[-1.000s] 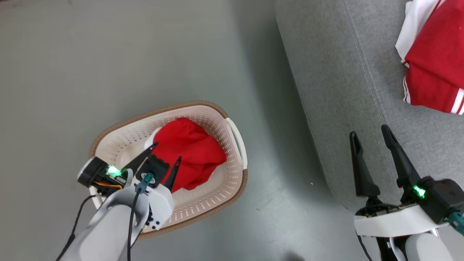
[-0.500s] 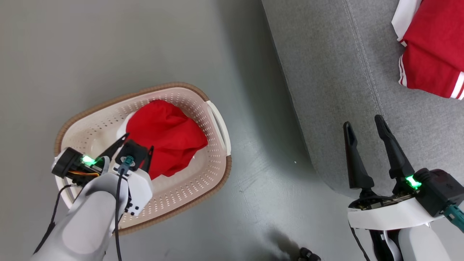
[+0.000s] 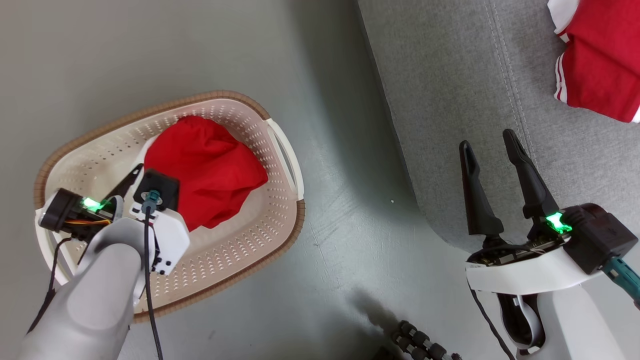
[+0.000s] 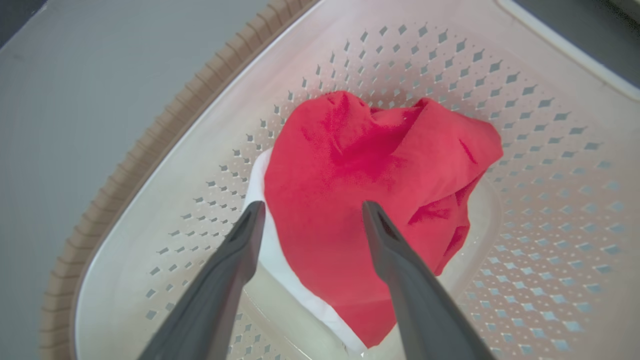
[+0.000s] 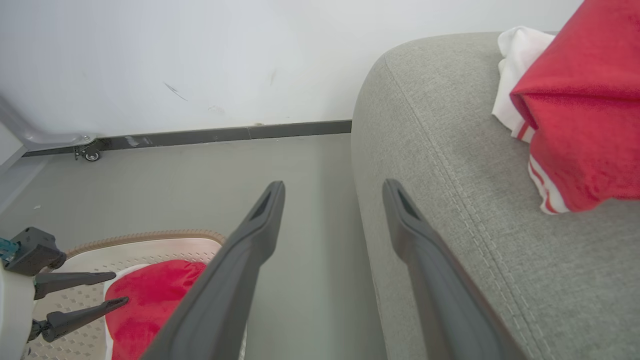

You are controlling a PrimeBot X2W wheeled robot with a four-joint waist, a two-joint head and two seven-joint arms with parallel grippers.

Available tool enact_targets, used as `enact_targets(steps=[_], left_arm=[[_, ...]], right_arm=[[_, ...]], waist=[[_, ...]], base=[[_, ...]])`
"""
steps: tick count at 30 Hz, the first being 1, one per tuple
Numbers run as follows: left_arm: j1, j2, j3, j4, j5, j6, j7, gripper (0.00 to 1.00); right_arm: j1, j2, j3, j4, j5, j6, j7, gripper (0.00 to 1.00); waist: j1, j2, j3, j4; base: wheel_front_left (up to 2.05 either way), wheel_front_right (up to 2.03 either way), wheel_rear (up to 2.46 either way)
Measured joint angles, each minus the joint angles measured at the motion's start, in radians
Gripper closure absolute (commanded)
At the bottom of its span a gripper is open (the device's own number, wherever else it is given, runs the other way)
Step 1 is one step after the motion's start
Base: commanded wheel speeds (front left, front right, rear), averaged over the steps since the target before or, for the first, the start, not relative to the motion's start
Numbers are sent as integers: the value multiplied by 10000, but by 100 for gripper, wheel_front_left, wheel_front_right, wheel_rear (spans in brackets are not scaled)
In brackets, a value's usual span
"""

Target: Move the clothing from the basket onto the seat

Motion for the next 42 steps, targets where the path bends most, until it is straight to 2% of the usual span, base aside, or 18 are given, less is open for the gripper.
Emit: enact_targets(steps=[13, 24, 26, 27, 28, 32, 42], left_arm=[[-499, 115, 194, 453, 201, 846, 236, 0], [-648, -213, 497, 897, -173, 1011, 901, 0], [-648, -249, 472, 951, -180, 997, 926, 63], [-649, -261, 441, 974, -178, 951, 995, 86], [-649, -267, 420, 1005, -178, 918, 1009, 100], [-649, -301, 247, 1118, -155, 744, 1095, 100], [-766, -430, 107, 855, -61, 654, 702, 100]], right_arm=[[-506, 0, 165, 385, 180, 0, -75, 0], [-799, 0, 236, 686, 184, 0, -105, 0], [-810, 0, 240, 721, 196, 0, -105, 0], [-825, 0, 240, 723, 205, 0, -105, 0], [-862, 0, 238, 723, 213, 0, -105, 0], [-1068, 0, 224, 711, 270, 0, -105, 0], [-1212, 0, 136, 711, 270, 0, -107, 0]], waist=[[0, 0, 502, -191], [0, 0, 675, -244], [0, 0, 679, -249], [0, 0, 679, -252], [0, 0, 679, -255], [0, 0, 679, -264], [0, 0, 586, -183]], base=[[0, 0, 0], [0, 0, 0], [0, 0, 0], [0, 0, 0], [0, 0, 0], [0, 0, 0], [0, 0, 0]])
